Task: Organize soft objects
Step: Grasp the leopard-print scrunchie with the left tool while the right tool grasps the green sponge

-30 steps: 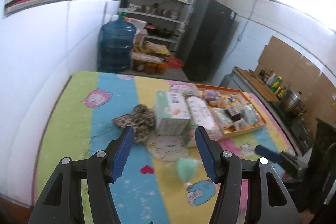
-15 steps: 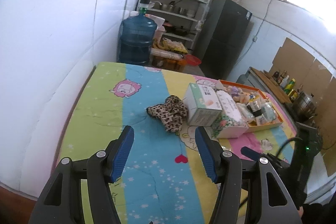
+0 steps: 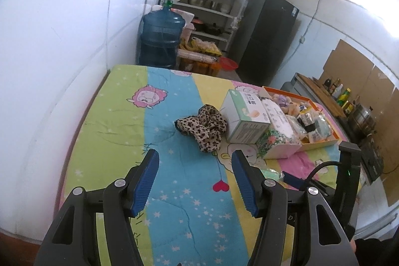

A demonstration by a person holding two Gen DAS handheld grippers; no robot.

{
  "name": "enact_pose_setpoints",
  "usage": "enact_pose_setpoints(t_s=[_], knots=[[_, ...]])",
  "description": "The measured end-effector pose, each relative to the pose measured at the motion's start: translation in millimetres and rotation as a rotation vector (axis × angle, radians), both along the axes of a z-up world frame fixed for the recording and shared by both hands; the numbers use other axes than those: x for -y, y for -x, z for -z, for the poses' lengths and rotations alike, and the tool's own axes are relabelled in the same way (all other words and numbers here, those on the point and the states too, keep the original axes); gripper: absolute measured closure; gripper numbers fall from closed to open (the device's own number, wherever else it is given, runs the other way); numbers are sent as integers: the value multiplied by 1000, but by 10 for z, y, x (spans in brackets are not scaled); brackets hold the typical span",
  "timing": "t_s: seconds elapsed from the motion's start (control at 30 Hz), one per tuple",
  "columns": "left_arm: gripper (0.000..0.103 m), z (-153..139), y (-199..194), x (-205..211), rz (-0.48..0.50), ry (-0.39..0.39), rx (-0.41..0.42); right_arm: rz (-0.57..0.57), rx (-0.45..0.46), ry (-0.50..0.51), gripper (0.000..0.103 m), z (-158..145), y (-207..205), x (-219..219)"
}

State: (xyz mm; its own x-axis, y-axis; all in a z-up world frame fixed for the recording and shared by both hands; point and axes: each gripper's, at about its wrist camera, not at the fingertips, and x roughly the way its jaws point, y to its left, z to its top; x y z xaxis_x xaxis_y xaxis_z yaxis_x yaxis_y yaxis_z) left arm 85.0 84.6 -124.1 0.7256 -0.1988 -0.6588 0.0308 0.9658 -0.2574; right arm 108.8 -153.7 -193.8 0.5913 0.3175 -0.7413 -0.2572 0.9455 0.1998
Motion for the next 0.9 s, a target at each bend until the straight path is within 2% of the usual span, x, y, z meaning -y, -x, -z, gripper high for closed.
enact_pose_setpoints(t_s=[0.03, 0.1, 0.27, 0.43, 0.5, 0.63, 0.73, 0.9], knots=[[41, 13, -23, 6, 2, -1, -3, -7, -5, -14, 56, -1, 4, 4], [41, 50, -81, 18, 5, 3, -11, -9, -1, -12, 58, -18, 27, -8], [41, 170, -326, 103, 35, 10, -31, -23, 29, -6, 58, -127, 109, -9], [41, 285, -704, 207, 76, -22, -32, -17, 47, -26, 58, -263, 158, 85], [41, 362, -877, 237, 100, -35, -32, -15, 43, -40, 58, -288, 175, 123], [41, 605, -1199, 310, 190, -47, -83, -12, 42, -37, 58, -316, 199, 170], [41, 749, -1346, 396, 265, -90, -102, -2, 42, -39, 58, -329, 194, 219], [40, 892, -1471, 445, 284, -104, -136, 18, 30, -53, 58, -331, 150, 304]])
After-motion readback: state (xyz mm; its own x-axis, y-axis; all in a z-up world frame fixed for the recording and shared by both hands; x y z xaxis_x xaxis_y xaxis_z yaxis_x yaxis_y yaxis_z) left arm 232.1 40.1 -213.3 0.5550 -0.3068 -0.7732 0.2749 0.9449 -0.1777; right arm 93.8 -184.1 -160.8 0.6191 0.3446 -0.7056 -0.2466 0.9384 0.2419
